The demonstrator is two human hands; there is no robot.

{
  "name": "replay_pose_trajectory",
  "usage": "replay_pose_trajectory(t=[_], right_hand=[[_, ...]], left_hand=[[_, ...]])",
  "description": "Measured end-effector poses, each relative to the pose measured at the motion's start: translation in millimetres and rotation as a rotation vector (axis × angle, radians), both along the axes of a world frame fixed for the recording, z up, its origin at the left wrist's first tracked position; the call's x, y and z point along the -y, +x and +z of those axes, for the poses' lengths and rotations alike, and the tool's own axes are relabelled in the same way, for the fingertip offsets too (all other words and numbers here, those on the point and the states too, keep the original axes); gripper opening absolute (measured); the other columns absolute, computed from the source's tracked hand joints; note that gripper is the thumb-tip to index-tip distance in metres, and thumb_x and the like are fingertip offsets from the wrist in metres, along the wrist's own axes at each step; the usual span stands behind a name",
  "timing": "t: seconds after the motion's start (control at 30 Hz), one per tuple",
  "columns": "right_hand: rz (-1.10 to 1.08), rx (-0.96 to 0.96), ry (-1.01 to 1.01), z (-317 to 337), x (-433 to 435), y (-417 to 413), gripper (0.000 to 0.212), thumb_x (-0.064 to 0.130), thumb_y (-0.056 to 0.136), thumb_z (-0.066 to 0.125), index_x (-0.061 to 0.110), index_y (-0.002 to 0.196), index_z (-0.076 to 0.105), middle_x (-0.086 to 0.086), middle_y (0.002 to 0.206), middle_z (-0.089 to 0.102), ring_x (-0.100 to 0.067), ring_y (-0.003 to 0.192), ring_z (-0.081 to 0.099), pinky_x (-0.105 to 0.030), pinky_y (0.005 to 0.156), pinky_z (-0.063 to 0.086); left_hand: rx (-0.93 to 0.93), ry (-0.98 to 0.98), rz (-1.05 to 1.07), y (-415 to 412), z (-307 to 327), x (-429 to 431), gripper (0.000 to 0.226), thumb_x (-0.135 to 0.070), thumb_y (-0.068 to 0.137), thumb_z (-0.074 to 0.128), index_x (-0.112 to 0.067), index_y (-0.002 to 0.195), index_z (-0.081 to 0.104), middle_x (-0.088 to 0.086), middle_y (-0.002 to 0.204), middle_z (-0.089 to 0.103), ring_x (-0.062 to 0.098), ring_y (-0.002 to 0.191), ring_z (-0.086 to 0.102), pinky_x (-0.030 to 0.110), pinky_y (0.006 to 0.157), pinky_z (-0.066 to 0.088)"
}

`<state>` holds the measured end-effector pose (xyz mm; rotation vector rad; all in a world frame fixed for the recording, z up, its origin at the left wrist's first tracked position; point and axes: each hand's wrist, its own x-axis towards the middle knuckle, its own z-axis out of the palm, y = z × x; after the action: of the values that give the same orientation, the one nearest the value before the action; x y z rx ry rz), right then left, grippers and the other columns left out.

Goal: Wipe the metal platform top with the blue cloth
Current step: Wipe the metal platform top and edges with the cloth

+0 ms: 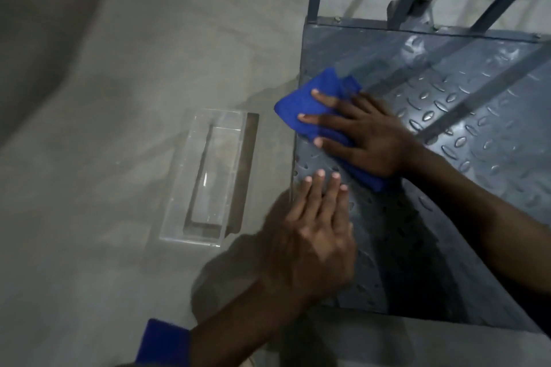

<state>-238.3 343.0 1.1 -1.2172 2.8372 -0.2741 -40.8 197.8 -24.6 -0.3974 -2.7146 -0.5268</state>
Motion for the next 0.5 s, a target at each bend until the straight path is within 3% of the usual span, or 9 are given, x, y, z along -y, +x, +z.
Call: replay_pose_trajectory(t=[0.17, 0.23, 0.37, 0.5], right_hand=[[0.015, 0.060, -0.061, 6, 17, -62, 0.058, 0.083, 0.097, 0.027, 0.068, 0.153, 0.031, 0.024, 0.174, 0.020, -0.028, 0.160, 0.025, -0.054, 0.131, 0.013], [0.133, 0.042, -0.038, 4, 34, -84, 0.055, 0.078, 0.102, 0.030, 0.061, 0.153, 0.041, 0.020, 0.170, 0.031, -0.029, 0.157, 0.032, -0.057, 0.129, 0.019], [0.358, 0.016, -0.095, -1, 56, -128, 0.044, 0.061, 0.108, 0.045, 0.034, 0.130, 0.071, 0.005, 0.131, 0.067, -0.029, 0.130, 0.055, -0.057, 0.117, 0.035], [0.247, 0.130, -0.063, 17, 86, -163, 0.044, 0.071, 0.102, 0.041, 0.036, 0.103, 0.068, 0.003, 0.098, 0.064, -0.020, 0.104, 0.052, -0.053, 0.101, 0.045]], left_hand=[[0.082, 0.005, 0.054, -20, 9, -11, 0.061, -0.032, 0.105, 0.047, 0.004, 0.154, 0.053, 0.023, 0.165, 0.044, 0.038, 0.159, 0.036, 0.053, 0.126, 0.035], [0.069, 0.051, 0.054, -17, 8, -12, 0.059, -0.031, 0.105, 0.049, 0.003, 0.153, 0.054, 0.021, 0.165, 0.045, 0.037, 0.159, 0.036, 0.052, 0.127, 0.035], [0.055, 0.092, 0.058, -18, 4, -11, 0.060, -0.029, 0.102, 0.053, 0.002, 0.152, 0.055, 0.019, 0.165, 0.046, 0.035, 0.160, 0.035, 0.053, 0.126, 0.036], [0.075, 0.117, 0.042, -17, 2, -10, 0.059, -0.029, 0.103, 0.057, 0.000, 0.155, 0.053, 0.016, 0.167, 0.044, 0.034, 0.161, 0.034, 0.052, 0.128, 0.034]])
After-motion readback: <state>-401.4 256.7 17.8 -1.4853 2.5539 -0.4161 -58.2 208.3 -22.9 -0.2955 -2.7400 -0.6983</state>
